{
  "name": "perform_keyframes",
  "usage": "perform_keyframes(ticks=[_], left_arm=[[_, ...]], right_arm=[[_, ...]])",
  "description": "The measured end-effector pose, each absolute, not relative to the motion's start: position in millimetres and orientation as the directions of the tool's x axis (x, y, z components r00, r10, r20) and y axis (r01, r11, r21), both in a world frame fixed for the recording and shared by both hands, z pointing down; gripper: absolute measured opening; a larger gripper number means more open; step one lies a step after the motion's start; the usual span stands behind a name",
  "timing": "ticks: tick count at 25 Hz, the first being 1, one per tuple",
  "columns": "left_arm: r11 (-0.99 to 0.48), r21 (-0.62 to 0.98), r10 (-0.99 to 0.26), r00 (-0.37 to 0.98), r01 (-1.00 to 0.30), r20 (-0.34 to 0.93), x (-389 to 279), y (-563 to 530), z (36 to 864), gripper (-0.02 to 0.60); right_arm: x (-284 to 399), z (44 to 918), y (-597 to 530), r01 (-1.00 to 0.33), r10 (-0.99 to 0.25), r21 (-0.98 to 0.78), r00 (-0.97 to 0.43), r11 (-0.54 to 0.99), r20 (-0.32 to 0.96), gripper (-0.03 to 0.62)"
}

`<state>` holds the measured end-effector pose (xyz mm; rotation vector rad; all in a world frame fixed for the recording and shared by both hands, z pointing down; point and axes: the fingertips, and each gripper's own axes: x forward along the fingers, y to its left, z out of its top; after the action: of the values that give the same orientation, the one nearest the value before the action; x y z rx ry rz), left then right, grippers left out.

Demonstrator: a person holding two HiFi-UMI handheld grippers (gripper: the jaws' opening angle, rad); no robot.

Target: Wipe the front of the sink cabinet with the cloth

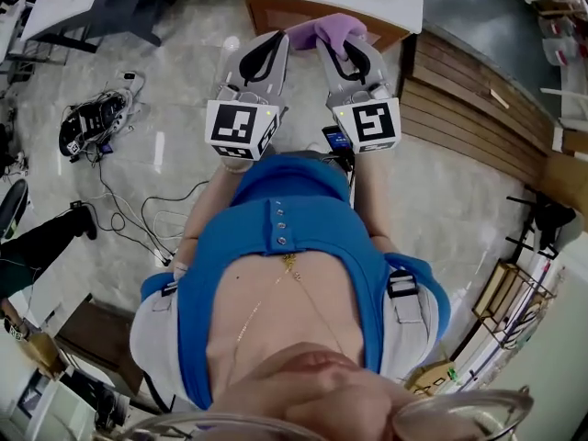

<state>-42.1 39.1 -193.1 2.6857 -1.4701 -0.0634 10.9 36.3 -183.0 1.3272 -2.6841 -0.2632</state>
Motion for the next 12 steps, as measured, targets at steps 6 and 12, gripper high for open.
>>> perform_keyframes(ticks=[6, 12], left_arm=[[-0.573, 0.059, -0.819, 0.574, -0.817, 0.0, -67, 31, -185, 0.0], [-0.583, 0.053, -0.812, 0.584, -0.811, 0.009, -63, 27, -184, 0.0]], right_arm=[[-25, -173, 27, -0.792, -0.816, 0.219, -0.578, 0.57, 0.031, 0.057], [-29, -180, 18, -0.792, -0.813, 0.212, -0.582, 0.572, 0.02, 0.057]])
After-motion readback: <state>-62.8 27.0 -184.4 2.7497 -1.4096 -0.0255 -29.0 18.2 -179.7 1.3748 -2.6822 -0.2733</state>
